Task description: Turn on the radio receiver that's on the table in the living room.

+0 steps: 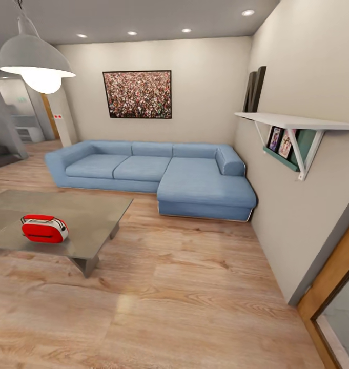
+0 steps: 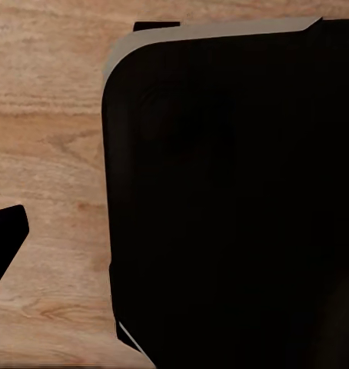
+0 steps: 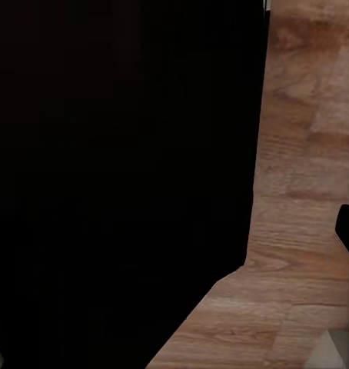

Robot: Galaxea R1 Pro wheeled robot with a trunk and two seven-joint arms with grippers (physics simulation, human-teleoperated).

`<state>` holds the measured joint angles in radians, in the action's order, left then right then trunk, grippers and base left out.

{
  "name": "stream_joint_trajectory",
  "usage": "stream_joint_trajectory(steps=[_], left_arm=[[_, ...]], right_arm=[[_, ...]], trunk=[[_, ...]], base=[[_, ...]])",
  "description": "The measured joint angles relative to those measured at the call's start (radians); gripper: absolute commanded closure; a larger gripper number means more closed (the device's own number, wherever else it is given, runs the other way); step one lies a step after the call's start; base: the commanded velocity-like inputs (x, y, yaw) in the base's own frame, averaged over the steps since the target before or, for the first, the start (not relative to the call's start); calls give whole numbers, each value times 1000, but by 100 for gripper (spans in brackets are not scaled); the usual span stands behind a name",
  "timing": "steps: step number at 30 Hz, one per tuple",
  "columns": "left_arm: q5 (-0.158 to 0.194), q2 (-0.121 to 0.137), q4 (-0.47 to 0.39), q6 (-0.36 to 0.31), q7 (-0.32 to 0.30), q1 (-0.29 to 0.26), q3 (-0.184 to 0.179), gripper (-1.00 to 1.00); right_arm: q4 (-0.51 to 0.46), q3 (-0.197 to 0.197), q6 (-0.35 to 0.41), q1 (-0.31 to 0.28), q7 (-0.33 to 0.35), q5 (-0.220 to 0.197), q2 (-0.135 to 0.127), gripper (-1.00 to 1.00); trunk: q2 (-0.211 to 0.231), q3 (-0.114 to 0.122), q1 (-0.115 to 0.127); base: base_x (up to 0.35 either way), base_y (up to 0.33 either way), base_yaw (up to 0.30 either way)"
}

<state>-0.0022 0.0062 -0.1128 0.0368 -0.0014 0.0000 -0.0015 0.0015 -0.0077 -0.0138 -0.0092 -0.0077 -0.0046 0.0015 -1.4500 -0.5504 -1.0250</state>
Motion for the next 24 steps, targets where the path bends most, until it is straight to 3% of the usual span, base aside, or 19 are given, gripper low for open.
stream_joint_trajectory(steps=[24], left_arm=[[8, 0, 7, 2, 3, 0, -1, -100]], right_arm=[[0, 2, 0, 0, 1, 0, 0, -100]], trunk=[[0, -13, 0]], base=[[0, 0, 270]])
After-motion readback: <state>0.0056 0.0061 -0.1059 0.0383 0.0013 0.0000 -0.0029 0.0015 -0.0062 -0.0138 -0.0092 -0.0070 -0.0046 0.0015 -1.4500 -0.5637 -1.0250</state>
